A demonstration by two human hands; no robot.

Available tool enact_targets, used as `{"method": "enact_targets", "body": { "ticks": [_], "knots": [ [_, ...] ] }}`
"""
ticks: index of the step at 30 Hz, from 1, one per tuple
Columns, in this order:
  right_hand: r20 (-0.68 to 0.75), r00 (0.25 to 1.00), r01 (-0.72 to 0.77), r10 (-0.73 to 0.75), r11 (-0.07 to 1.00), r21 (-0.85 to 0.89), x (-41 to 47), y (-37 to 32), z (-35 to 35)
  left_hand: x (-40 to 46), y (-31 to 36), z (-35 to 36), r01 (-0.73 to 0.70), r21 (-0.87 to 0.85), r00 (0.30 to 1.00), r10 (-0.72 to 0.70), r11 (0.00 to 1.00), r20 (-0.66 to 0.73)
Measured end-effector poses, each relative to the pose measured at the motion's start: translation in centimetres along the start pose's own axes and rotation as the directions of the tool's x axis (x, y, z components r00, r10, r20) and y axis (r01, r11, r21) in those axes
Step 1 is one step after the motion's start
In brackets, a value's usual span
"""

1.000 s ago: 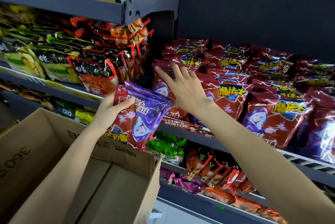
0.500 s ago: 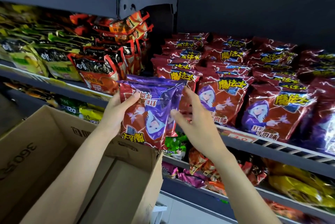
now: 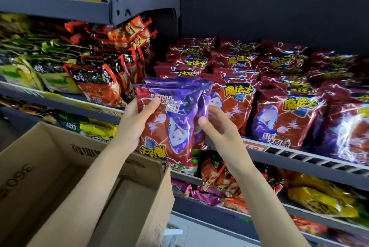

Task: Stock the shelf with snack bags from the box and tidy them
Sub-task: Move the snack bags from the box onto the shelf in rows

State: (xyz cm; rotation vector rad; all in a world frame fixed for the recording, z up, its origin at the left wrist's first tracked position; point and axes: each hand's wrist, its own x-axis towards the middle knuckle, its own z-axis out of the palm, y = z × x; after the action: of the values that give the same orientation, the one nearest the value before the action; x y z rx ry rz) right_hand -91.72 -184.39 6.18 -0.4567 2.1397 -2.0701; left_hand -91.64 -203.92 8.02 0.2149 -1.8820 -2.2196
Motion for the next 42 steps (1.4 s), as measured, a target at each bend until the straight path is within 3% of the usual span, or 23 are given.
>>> {"method": "enact_targets", "body": {
  "ticks": [3,7,11,16,18,20,22,24,26,29,32,34,37,39,41,42],
  "knots": [
    [-0.066,0.998,-0.025,0.020,0.997,-0.067,-1.8,1.1,0.3,-0.2,0.0,1.2,-0.020,-0.144,0.985,-0.005,0.989,-0.173],
    [-0.229,0.972,-0.045,0.059,0.997,0.066,-3.5,2.1,2.8,-1.6,-1.1,3.8,-0.010,-0.380,0.945,-0.115,0.925,-0.305],
    [-0.221,0.971,-0.030,0.097,0.957,0.289,-3.5,0.9,3.1,-4.2,-2.5,5.9,0.013,-0.464,0.963,-0.136,0.886,-0.232],
    [-0.276,0.955,0.004,0.109,0.926,0.378,-4.0,0.3,-0.3,-5.8,-3.1,5.0,0.029,-0.404,0.996,-0.061,0.914,-0.066],
    [-0.262,0.962,0.002,0.070,0.964,0.264,-4.5,-0.2,-2.3,-5.8,-2.3,3.4,-0.034,-0.318,0.995,0.003,0.948,-0.097],
    [-0.227,0.974,0.036,-0.021,0.997,0.063,-5.4,-1.0,-4.6,-5.9,-0.7,2.4,-0.218,-0.046,0.966,0.209,0.975,-0.149],
    [-0.118,0.984,0.115,-0.134,0.982,-0.149,-6.2,-1.6,-6.7,-6.3,1.2,2.6,-0.397,0.305,0.915,0.399,0.865,0.061],
    [0.035,0.980,0.198,-0.198,0.924,-0.328,-6.8,-1.9,-8.6,-6.9,2.5,4.6,-0.486,0.517,0.866,0.308,0.705,0.394],
    [0.155,0.962,0.271,-0.225,0.855,-0.442,-7.4,-2.2,-10.1,-7.5,2.6,7.1,-0.477,0.557,0.819,0.113,0.680,0.562],
    [0.252,0.931,0.364,-0.265,0.742,-0.563,-7.8,-3.3,-12.6,-7.6,0.9,9.5,-0.330,0.558,0.839,-0.035,0.761,0.543],
    [0.295,0.900,0.434,-0.321,0.600,-0.672,-8.2,-4.1,-14.9,-7.4,-0.9,11.1,-0.248,0.541,0.887,-0.036,0.803,0.460],
    [0.204,0.893,0.397,-0.400,0.490,-0.776,-8.3,-4.4,-16.2,-7.5,-1.6,12.5,-0.212,0.499,0.914,-0.010,0.840,0.405],
    [-0.136,0.805,0.177,-0.578,0.453,-0.874,-8.9,-4.0,-17.6,-8.0,-2.4,15.3,-0.147,0.336,0.953,0.042,0.930,0.301],
    [-0.384,0.725,0.035,-0.572,0.588,-0.808,-9.7,-3.6,-17.7,-8.3,-3.2,17.5,-0.096,0.241,0.972,0.039,0.966,0.233],
    [-0.604,0.714,-0.024,-0.353,0.850,-0.526,-10.6,-3.4,-17.3,-8.6,-3.9,20.1,-0.076,0.162,0.978,0.042,0.984,0.205],
    [-0.649,0.731,-0.033,-0.210,0.939,-0.342,-11.0,-3.2,-17.4,-8.8,-4.0,21.4,-0.059,0.128,0.974,0.029,0.990,0.226]
  ]
}}
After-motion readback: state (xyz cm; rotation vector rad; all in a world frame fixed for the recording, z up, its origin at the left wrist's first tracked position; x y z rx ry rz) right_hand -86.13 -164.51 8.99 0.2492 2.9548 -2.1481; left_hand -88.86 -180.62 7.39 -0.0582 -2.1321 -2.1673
